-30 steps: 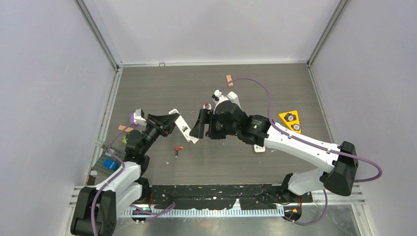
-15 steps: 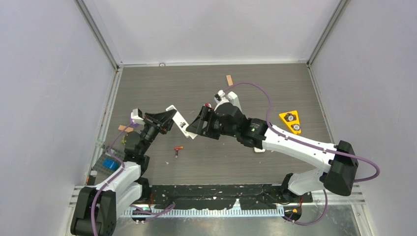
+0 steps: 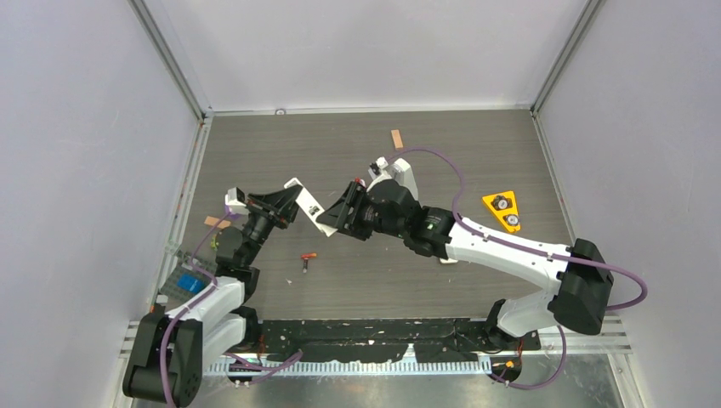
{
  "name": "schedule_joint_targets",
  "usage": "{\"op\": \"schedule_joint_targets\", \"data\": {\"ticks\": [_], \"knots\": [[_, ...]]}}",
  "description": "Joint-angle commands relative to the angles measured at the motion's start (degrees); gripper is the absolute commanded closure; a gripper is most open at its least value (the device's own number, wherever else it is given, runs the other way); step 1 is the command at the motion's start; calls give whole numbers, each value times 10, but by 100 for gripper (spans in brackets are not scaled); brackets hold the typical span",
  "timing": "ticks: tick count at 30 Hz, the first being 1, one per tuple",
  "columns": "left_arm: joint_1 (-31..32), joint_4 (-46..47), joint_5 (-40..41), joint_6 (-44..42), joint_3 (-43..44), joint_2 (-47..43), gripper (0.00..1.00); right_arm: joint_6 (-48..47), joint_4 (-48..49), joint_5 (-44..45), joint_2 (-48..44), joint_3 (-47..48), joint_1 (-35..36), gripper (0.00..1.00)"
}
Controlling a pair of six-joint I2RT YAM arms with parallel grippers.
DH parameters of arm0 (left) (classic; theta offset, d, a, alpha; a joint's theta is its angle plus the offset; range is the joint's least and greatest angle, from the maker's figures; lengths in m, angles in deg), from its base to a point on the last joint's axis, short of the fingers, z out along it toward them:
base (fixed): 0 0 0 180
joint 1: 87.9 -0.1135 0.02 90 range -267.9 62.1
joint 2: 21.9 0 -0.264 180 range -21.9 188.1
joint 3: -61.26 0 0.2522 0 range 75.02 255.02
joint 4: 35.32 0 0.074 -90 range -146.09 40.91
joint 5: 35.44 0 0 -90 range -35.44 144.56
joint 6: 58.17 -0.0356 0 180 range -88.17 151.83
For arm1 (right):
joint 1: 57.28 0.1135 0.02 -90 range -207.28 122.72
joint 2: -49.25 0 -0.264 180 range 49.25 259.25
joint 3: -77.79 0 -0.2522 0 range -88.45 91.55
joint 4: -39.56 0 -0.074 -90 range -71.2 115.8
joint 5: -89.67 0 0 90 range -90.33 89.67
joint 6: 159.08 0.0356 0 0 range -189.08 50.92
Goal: Load the batteries into the remote control
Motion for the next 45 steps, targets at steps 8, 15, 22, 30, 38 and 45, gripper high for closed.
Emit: {"op": "schedule_joint_targets", "data": {"ticks": [8, 15, 22, 30, 38, 45], "knots": [[1, 128, 16, 49, 4, 24, 100, 27, 51, 21, 19, -14, 8, 45], [3, 113, 11, 65, -3, 7, 100, 11, 59, 32, 26, -14, 8, 45], [2, 24, 4, 68, 7, -55, 100, 5, 63, 44, 47, 0, 8, 45], [2, -41, 0, 54, 16, -95, 100, -2, 63, 46, 60, 13, 8, 45], [2, -47, 13, 50, 14, -99, 100, -12, 63, 36, 39, 27, 8, 32], [2, -68, 17, 32, 24, -99, 100, -14, 102, -14, 4, 9, 8, 9]]}}
